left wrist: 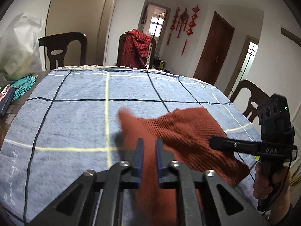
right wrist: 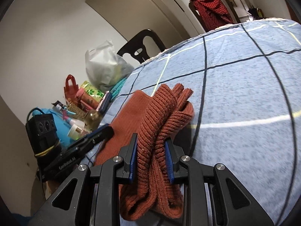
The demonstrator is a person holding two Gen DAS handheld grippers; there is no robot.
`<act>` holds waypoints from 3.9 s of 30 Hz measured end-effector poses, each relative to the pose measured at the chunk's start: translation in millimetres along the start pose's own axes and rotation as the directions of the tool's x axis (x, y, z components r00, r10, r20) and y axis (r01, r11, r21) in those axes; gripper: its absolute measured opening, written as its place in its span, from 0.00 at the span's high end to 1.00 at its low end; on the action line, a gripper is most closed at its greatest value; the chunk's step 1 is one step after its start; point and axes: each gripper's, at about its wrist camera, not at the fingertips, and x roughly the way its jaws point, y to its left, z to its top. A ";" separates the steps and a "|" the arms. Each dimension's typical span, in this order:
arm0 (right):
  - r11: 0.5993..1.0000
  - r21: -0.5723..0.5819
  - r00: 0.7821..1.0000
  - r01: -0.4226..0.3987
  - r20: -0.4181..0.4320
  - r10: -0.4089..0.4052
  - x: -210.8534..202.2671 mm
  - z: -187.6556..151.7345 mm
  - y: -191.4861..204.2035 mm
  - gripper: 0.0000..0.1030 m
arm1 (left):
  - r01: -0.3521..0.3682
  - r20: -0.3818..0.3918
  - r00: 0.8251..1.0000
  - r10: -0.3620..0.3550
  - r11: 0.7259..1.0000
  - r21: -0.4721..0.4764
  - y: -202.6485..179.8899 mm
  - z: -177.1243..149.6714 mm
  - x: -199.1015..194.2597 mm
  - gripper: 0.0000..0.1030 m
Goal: Fold small clothes
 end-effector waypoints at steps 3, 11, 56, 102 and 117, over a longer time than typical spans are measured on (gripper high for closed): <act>0.999 0.028 0.999 0.042 -0.020 -0.041 11.4 -0.6 -15.9 0.73 | -0.056 -0.052 0.997 0.055 0.998 -0.012 13.4 -3.5 19.2 0.88; 0.991 0.094 0.994 0.094 -0.059 -0.089 -1.9 -13.6 -46.5 0.68 | -0.024 -0.074 0.997 0.018 0.997 -0.074 14.6 -23.3 13.8 0.85; 0.973 -0.165 0.987 0.160 0.003 -0.161 -3.9 -14.2 10.4 0.73 | -0.039 -0.008 0.999 0.039 0.999 0.032 -10.8 -33.5 -14.5 0.68; 0.856 -0.351 0.916 0.378 0.010 -0.400 -42.3 -90.8 24.9 0.72 | -0.280 -0.127 0.951 0.282 0.959 0.040 -13.0 -89.7 -31.7 0.68; 0.807 -0.400 0.871 0.434 -0.044 -0.490 -32.5 -99.2 17.3 0.68 | -0.320 -0.168 0.932 0.321 0.947 0.036 -2.1 -97.5 -29.7 0.58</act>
